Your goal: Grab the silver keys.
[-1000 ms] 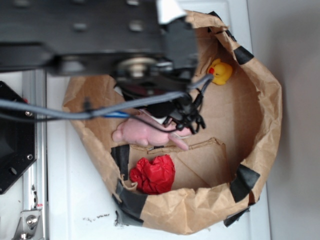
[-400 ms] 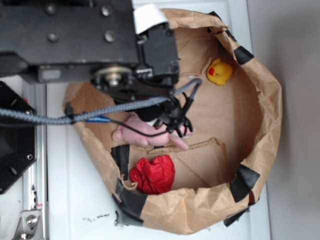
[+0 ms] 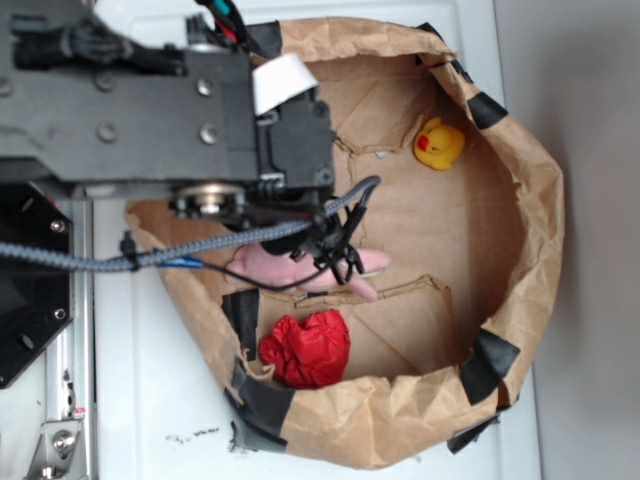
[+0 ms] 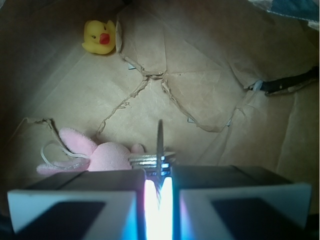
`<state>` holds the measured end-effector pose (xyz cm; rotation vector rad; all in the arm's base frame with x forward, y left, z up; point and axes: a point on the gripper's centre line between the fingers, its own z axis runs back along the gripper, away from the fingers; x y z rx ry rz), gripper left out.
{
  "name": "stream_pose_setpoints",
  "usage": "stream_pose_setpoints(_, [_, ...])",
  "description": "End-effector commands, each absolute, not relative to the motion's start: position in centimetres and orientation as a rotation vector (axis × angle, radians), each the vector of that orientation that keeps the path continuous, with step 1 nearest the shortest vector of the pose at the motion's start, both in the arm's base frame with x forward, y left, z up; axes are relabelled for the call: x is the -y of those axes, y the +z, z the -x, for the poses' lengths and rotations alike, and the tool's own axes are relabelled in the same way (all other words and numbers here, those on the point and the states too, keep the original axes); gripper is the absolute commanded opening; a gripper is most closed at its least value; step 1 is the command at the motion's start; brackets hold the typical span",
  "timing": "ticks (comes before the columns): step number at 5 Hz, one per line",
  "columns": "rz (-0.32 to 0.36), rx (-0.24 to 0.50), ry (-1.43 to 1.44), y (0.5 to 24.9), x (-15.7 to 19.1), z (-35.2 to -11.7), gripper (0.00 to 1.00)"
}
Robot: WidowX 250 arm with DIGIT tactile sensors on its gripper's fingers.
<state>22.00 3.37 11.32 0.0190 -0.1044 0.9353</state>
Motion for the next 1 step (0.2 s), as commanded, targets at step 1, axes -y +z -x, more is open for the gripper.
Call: stream_pose_setpoints(1, [-0.028, 0.135, 0.949, 12.79, -4.08, -22.36, 0.0])
